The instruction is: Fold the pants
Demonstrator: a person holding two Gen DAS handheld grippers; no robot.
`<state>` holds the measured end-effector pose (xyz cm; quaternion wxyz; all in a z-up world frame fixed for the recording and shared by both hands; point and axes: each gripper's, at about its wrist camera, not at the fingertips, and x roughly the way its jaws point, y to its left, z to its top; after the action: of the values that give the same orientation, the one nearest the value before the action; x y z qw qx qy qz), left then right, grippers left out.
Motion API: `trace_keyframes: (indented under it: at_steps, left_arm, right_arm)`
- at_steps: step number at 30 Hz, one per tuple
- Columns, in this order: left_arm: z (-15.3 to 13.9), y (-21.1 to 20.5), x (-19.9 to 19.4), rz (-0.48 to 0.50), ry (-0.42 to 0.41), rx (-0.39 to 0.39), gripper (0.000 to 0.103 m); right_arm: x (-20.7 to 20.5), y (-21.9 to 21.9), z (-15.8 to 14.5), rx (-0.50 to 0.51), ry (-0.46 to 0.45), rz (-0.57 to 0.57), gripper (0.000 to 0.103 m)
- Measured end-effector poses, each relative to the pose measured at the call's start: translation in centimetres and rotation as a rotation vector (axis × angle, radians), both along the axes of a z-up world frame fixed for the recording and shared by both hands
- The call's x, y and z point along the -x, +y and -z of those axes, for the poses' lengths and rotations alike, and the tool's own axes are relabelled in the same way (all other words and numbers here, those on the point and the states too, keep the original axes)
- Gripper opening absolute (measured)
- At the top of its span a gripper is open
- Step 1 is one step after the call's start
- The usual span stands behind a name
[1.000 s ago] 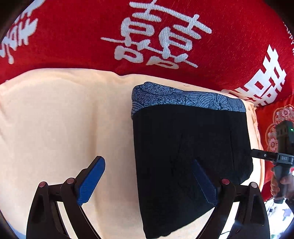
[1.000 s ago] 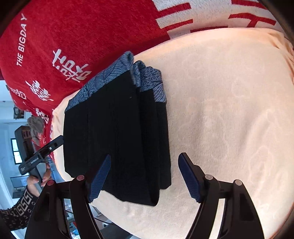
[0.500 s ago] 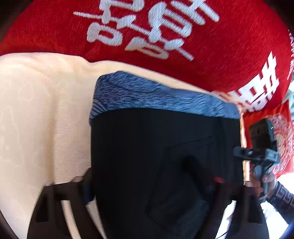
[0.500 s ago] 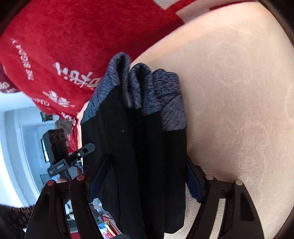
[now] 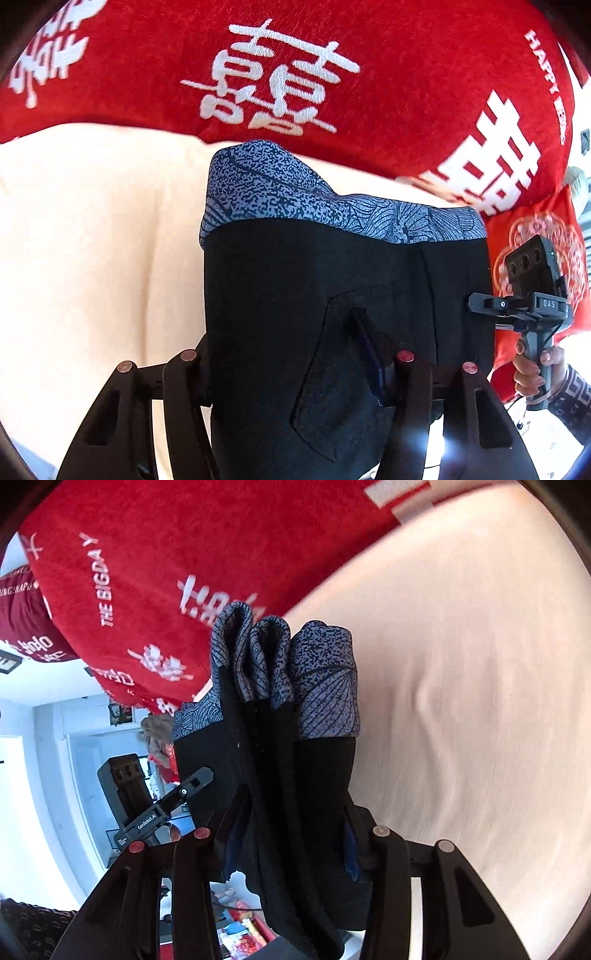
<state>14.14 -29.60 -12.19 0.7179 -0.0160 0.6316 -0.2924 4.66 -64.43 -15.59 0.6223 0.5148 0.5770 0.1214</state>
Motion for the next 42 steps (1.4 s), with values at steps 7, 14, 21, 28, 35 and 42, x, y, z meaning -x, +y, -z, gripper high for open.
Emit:
trace_keyframes:
  at_steps: [7, 14, 21, 28, 35, 42]
  left_arm:
    - [4.1, 2.5, 3.3, 0.014, 0.012, -0.088, 0.067]
    - [4.9, 3.6, 3.4, 0.015, -0.087, -0.13, 0.091]
    - [-1.9, 4.1, 5.5, 0.009, -0.189, -0.081, 0.091]
    - [-9.1, 4.4, 9.6, 0.098, -0.331, -0.125, 0.091]
    - [-13.5, 4.6, 12.6, 0.216, -0.326, -0.142, 0.091]
    - [-16.1, 5.9, 12.7, 0.22, -0.299, -0.171, 0.091]
  right_arm:
    - [4.9, 3.0, 1.0, 0.032, 0.022, 0.01, 0.048]
    - [7.3, 4.2, 3.1, 0.169, 0.136, 0.108, 0.076]
    - [8.7, 6.5, -2.3, 0.452, 0.239, 0.053, 0.084]
    - [11.9, 9.0, -8.4, 0.616, 0.241, 0.085, 0.103]
    - [11.8, 14.3, -14.8, 0.695, 0.238, 0.044, 0.103]
    - [12.2, 17.7, -17.9, 0.734, 0.294, 0.118, 0.103]
